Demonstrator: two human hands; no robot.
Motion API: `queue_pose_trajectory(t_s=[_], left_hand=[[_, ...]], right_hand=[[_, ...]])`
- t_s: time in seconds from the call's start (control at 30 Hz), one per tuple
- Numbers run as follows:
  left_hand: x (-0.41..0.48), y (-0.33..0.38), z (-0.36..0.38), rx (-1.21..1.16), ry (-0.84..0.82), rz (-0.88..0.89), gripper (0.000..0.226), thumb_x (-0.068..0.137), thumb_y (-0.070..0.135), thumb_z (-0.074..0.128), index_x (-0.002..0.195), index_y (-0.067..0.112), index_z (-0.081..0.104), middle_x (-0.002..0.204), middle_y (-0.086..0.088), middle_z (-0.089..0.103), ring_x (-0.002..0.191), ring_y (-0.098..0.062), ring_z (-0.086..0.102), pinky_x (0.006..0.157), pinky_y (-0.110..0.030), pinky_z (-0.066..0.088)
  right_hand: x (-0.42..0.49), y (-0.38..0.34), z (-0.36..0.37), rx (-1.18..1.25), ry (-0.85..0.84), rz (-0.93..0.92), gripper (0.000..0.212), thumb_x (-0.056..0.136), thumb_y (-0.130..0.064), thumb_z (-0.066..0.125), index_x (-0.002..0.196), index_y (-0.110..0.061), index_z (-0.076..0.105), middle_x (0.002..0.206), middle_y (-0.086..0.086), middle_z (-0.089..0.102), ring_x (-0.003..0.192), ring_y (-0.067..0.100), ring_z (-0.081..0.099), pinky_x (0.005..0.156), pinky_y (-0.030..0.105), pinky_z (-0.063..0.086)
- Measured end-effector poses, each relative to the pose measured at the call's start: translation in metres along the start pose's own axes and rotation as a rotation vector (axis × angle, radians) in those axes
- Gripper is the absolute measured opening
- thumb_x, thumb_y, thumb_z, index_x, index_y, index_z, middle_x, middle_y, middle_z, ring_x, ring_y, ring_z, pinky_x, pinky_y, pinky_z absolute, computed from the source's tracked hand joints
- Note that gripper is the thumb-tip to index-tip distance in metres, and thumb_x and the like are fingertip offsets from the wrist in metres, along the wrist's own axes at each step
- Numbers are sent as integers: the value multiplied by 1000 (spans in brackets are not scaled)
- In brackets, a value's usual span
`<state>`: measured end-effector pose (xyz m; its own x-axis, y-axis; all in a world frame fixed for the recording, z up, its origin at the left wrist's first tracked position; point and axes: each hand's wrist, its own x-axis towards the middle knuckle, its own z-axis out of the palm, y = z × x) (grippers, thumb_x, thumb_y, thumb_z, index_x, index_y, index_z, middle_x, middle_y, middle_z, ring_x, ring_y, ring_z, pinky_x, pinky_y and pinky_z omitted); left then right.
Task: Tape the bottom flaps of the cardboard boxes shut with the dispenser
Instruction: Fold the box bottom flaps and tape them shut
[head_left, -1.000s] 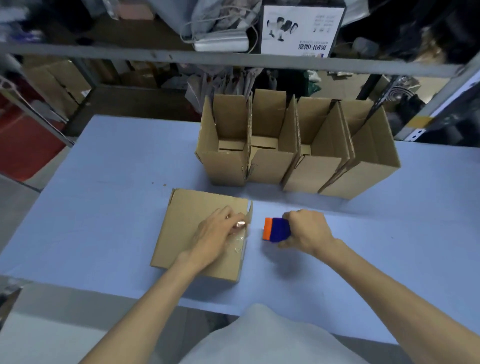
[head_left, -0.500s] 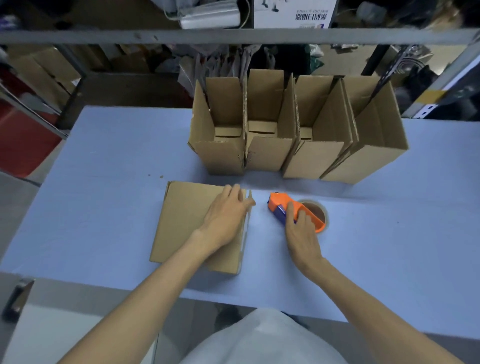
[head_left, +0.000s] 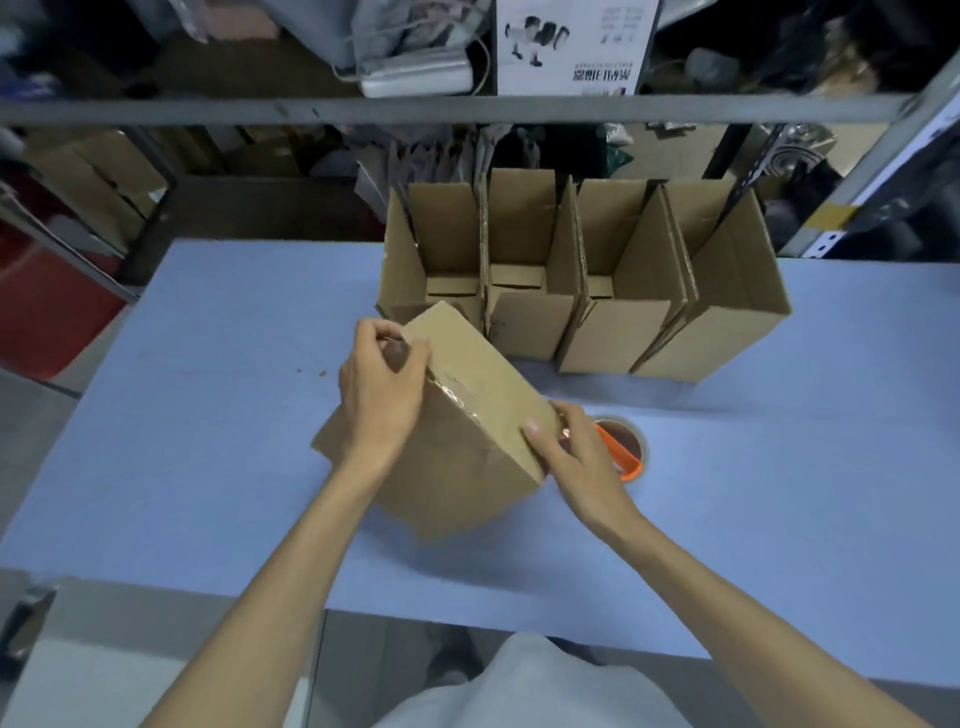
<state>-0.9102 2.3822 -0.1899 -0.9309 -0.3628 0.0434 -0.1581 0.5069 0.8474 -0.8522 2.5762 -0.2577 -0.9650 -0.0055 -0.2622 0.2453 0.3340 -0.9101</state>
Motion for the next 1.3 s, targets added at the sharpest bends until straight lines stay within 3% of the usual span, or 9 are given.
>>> queue_pose_trajectory(t_s=[0.1,0.2,0.27,0.4,0.63,0.8,1.0,1.13,1.3], left_hand=[[-13,-9,-25,-47,-13,-102,4,93,27,54,94,24,51,73,9,56,72,-8,52,57,-11,36],[-30,-26,-37,-58,-66,-248,7,89,22,54,95,25,52,81,5,62,74,-11,56,56,-25,38],[-40,-32,-39,-94,-70,-338,19,80,35,63,93,27,51,87,7,65,82,-12,59,59,-29,40],[-58,-32,-31,-73,-37,-376,56,57,56,81,95,31,47,91,16,61,88,-9,61,63,-26,44],[-64,-37,-29,-156,52,-460,41,64,40,81,86,28,48,88,10,66,92,-22,63,82,-42,51],[-64,-29,-22,-47,75,-437,51,65,57,70,94,20,48,89,8,63,98,-28,59,86,-43,50],[-57,-40,-27,-192,94,-497,44,67,50,77,93,20,57,96,0,68,94,-29,63,87,-49,52],[-54,-35,-25,-130,39,-468,63,59,58,78,105,21,55,103,2,66,98,-26,62,87,-47,51],[-49,-36,-32,-162,-40,-498,70,49,49,90,102,21,54,101,5,66,92,-15,64,79,-37,55]], right_hand=[[13,-30,2,232,73,64,59,87,-31,68,138,-25,38,127,-3,53,112,17,55,94,32,46],[17,-45,4,326,95,6,47,86,-15,68,128,-24,50,119,-8,61,111,9,58,85,18,48],[12,-55,13,272,85,-10,44,75,-32,78,113,-32,56,110,-12,64,104,6,60,79,16,47],[3,-68,35,-173,175,32,93,28,-78,78,102,-30,48,106,-9,56,97,11,56,77,36,51],[14,-59,31,-56,262,33,39,76,-27,68,110,-21,51,102,-5,60,103,21,58,83,36,46],[6,-73,42,-405,193,108,90,42,-82,67,100,-21,36,113,-2,52,106,21,53,76,36,43],[18,-72,32,-66,84,72,57,76,-31,76,123,-13,49,123,6,58,111,22,55,95,43,45],[11,-72,31,-120,39,93,104,44,-55,86,128,-12,44,126,3,53,114,20,54,94,41,47],[19,-68,18,101,-182,139,107,75,-18,82,153,-12,10,139,-13,30,125,6,37,102,23,35]])
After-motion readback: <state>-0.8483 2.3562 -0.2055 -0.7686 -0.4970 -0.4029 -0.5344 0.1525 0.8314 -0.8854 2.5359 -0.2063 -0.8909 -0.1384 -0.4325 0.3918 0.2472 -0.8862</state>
